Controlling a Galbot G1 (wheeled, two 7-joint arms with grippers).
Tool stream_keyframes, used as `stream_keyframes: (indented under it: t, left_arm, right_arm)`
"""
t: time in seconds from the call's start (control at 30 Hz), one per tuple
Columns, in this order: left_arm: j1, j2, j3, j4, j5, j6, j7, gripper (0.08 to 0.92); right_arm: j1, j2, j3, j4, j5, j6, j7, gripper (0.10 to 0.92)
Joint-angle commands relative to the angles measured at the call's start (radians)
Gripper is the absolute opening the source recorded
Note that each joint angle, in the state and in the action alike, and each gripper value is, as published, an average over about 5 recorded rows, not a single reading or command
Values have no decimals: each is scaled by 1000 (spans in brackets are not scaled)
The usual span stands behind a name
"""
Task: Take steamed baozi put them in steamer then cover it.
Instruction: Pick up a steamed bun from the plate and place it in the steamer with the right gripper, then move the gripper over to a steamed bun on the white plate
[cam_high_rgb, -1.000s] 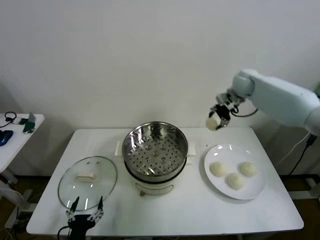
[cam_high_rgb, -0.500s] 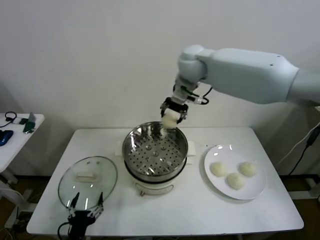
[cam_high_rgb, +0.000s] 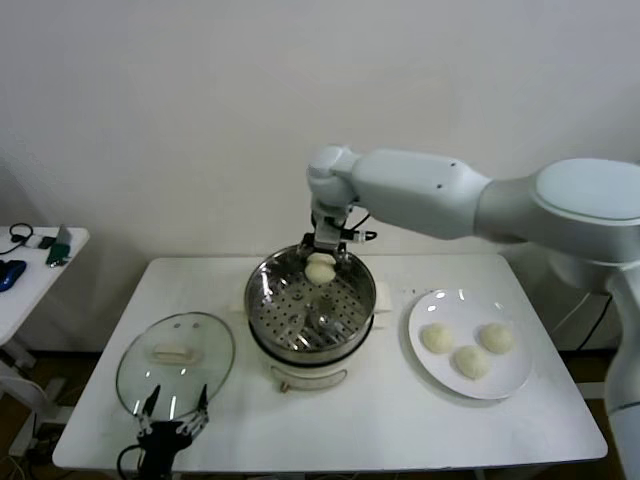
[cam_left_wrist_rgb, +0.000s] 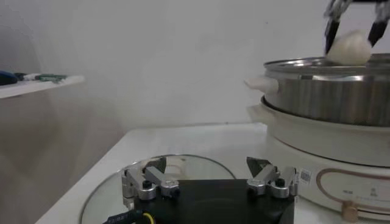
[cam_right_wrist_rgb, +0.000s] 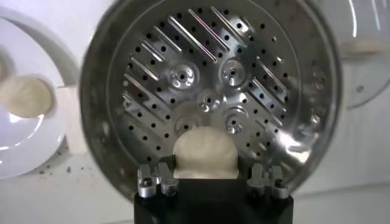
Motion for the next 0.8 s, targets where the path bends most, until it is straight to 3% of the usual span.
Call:
stream_keyframes:
  t: [0.03, 0.13, 0.3, 0.47, 0.63, 0.73, 0.8]
  left_arm:
    - [-2, 1, 1, 4, 0, -2, 0, 823]
    - [-5, 1, 0, 3, -1, -2, -1, 823]
    - [-4, 1, 3, 5, 2, -7, -4, 823]
    - [1, 0, 5, 5, 5, -12, -7, 823]
    - [8, -4, 8, -5, 14, -10, -7, 823]
    - [14, -7, 12, -12, 22, -9, -6, 823]
    - [17, -8, 15, -14, 25, -9, -6, 823]
  right_arm:
    - [-96, 90, 9, -162, -70, 49, 18, 671]
    - [-105, 104, 20, -197, -85, 64, 30, 684]
    - [-113, 108, 49, -216, -88, 81, 61, 784]
    - [-16, 56, 47, -143, 39, 79, 27, 821]
    - [259, -74, -153, 27, 465, 9, -60, 823]
    - [418, -190, -317, 139, 754, -138, -109, 823]
    - [492, -285, -415, 204, 865, -266, -116, 823]
